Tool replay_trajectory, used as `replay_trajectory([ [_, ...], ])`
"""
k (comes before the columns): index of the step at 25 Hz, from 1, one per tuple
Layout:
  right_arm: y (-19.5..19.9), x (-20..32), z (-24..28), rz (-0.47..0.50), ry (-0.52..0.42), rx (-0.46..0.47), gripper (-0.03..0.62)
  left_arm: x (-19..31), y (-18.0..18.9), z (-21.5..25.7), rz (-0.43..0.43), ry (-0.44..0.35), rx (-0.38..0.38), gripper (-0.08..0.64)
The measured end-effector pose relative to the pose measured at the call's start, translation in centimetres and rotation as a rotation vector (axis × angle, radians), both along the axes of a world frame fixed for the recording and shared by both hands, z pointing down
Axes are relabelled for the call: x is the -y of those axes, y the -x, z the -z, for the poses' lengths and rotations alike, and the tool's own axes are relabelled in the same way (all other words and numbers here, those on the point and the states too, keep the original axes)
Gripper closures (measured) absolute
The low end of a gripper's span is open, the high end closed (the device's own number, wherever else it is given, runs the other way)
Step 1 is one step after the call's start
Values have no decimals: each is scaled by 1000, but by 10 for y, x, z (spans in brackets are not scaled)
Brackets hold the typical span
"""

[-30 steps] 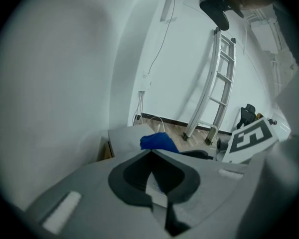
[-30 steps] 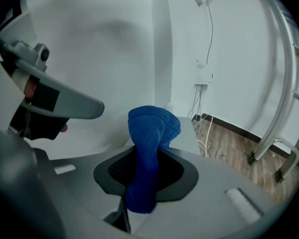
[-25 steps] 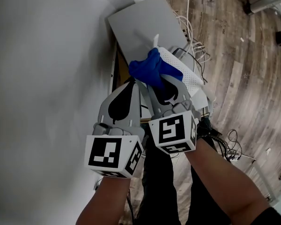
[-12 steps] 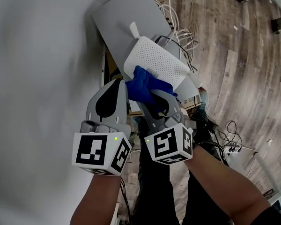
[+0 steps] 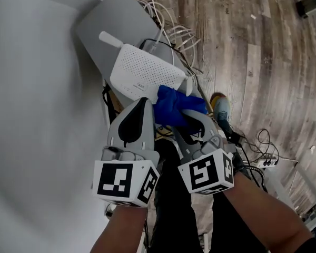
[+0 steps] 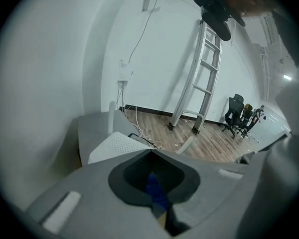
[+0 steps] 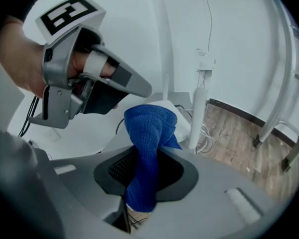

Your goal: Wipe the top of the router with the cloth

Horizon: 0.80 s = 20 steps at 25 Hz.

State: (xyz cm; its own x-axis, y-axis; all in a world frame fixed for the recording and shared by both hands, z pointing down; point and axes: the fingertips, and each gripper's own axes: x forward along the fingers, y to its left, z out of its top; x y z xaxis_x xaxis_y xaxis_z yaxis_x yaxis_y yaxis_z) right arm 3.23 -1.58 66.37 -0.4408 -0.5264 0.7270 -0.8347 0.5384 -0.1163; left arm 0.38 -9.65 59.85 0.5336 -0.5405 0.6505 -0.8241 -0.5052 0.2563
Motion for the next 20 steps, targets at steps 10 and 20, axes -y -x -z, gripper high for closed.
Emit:
replay_trajectory([
  [10,-67,15,3,-15,-23,-16,477,-5,-48,-3,-4,0,9,559],
  [20,-96,19,60,-11,-35,-2,477,22,-66,43,12,-42,-18,559],
])
